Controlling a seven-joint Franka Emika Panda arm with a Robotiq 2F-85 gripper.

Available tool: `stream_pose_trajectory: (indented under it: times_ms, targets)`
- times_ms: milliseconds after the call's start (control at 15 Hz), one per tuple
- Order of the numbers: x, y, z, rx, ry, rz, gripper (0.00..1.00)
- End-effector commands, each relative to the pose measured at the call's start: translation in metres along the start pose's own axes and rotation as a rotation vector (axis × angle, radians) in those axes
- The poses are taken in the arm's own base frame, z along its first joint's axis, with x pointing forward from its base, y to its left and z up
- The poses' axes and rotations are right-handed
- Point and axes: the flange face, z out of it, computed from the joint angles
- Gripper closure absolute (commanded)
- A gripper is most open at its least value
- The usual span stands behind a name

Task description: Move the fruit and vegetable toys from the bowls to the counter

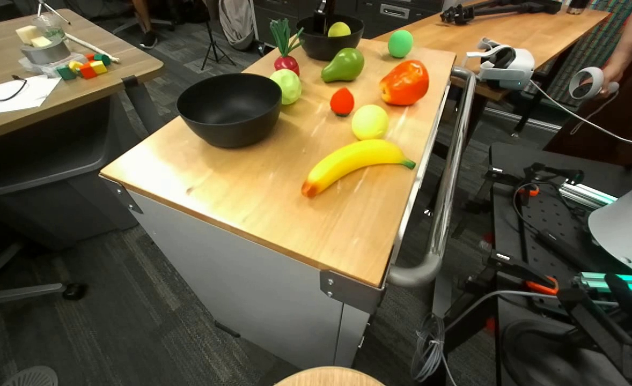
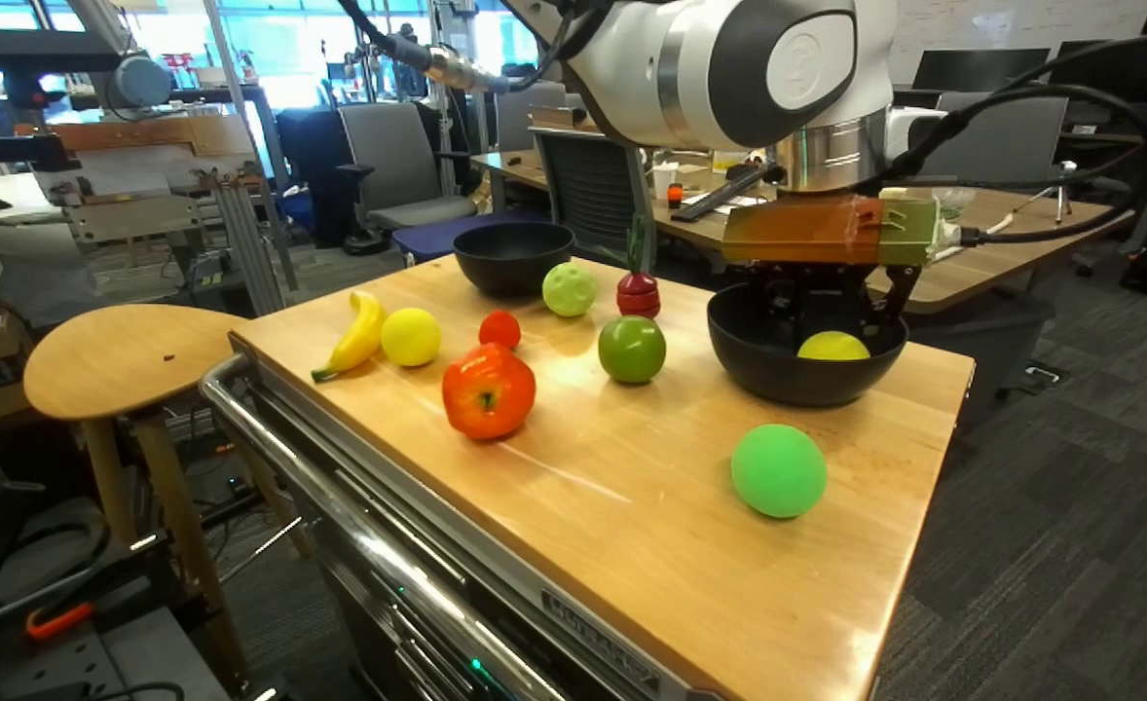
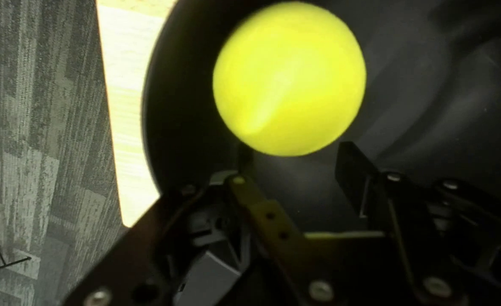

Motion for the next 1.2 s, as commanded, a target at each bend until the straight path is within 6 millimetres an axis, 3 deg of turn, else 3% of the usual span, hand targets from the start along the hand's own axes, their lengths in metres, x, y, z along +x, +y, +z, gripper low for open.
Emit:
stream_pose_trajectory:
  times_ms: [0,200,267,333,400,533,800,1067,1133]
  targets:
    - [0.007,-0.007,-0.011,-0.011,0.042,-0.034,0.79]
    - [0.013,-0.016,-0.024,0.004,0.050,-0.047,0.99]
    - [0.016,-0.018,-0.029,0.014,0.056,-0.056,0.98]
    - [0.018,-0.020,-0.033,0.020,0.066,-0.069,0.66]
    - [0.020,-0.022,-0.038,0.026,0.071,-0.079,0.71]
    - [0.023,-0.023,-0.042,0.022,0.078,-0.101,0.65]
    - [0.016,-0.014,-0.040,0.018,0.068,-0.117,0.34]
    - [-0.006,-0.001,-0.029,0.025,0.040,-0.091,0.03]
    - [-0.011,0.000,-0.026,0.032,0.038,-0.087,0.00]
